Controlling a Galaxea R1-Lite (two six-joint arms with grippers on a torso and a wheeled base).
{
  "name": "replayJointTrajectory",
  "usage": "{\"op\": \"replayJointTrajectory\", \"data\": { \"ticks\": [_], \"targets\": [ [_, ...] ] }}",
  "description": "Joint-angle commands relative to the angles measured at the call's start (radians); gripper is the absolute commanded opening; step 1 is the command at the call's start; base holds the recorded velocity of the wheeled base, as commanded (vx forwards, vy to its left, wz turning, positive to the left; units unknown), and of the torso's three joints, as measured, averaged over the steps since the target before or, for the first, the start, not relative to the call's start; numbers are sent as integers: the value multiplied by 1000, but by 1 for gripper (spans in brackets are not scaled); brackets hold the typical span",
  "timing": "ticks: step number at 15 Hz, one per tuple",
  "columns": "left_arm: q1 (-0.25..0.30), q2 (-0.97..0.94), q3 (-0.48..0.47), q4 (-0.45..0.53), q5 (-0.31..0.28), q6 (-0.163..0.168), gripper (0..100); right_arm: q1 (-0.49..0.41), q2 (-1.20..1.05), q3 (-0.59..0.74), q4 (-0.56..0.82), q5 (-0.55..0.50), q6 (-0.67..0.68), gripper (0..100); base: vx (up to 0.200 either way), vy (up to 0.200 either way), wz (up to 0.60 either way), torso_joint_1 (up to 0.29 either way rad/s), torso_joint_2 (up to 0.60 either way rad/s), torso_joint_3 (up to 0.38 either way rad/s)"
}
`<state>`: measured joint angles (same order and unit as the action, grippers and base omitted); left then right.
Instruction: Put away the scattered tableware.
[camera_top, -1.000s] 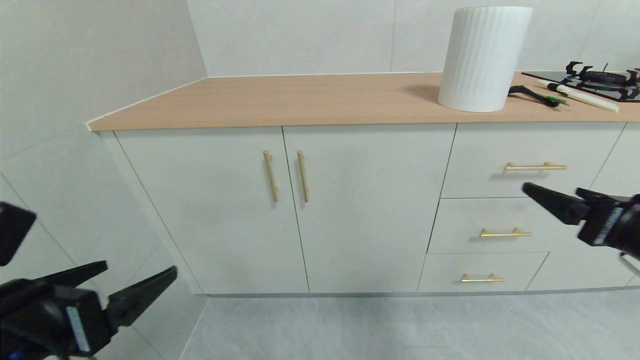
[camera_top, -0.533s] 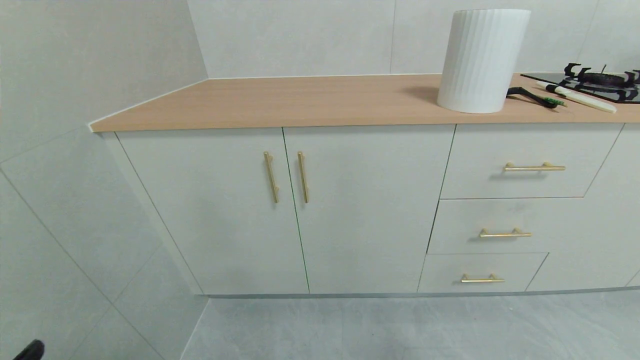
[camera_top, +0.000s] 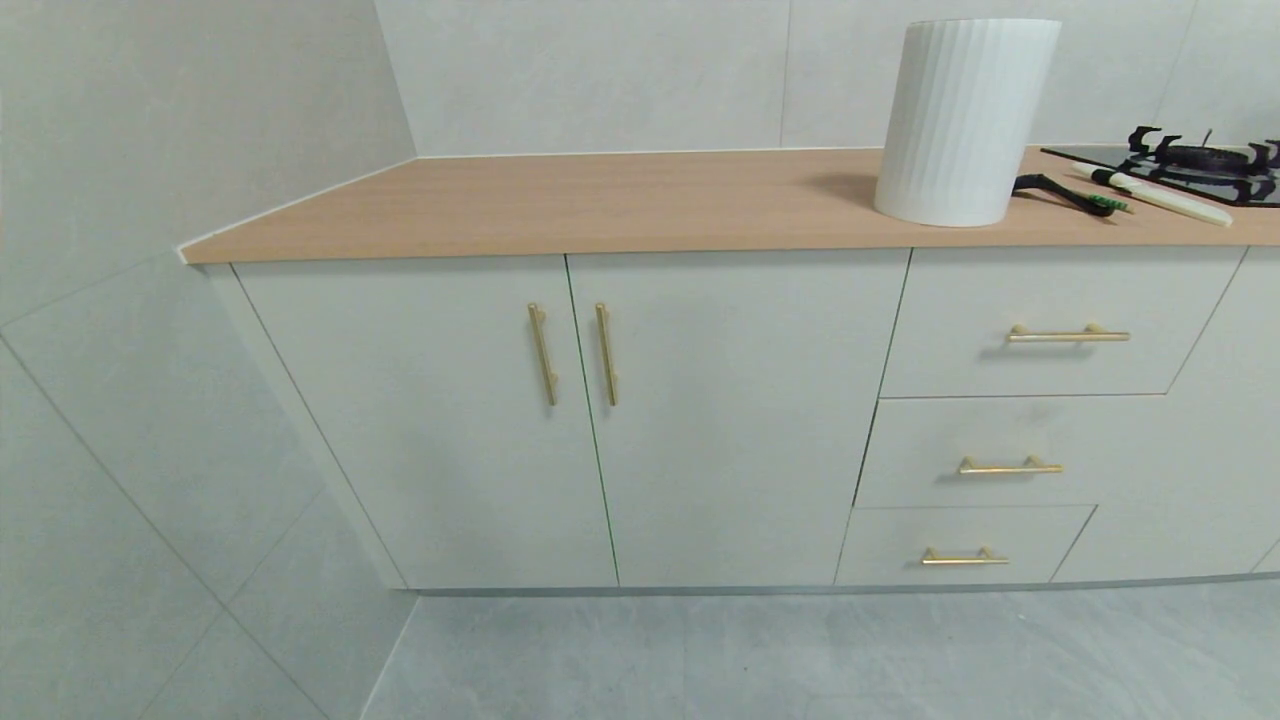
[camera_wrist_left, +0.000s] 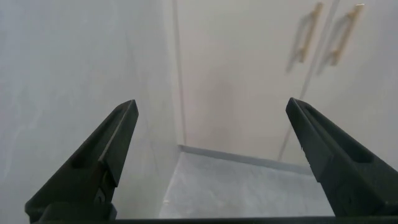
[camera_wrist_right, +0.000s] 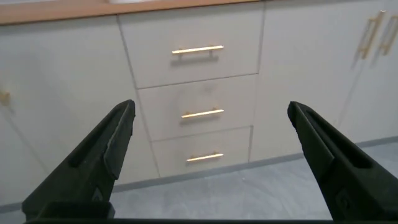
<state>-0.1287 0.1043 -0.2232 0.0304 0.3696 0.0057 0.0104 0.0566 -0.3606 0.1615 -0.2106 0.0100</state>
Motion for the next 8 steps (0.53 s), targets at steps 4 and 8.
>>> {"op": "replayJointTrajectory", "data": {
  "ticks": [4,8],
  "targets": [
    [116,-78,185,-92,-54,30,100,-13,-55,230,-102,8,-1,100,0,0,0,0,0,0],
    [130,-104,223,-69,-221,5,100,-13,-55,361,-198,126,-7,100,0,0,0,0,0,0]
  ]
}}
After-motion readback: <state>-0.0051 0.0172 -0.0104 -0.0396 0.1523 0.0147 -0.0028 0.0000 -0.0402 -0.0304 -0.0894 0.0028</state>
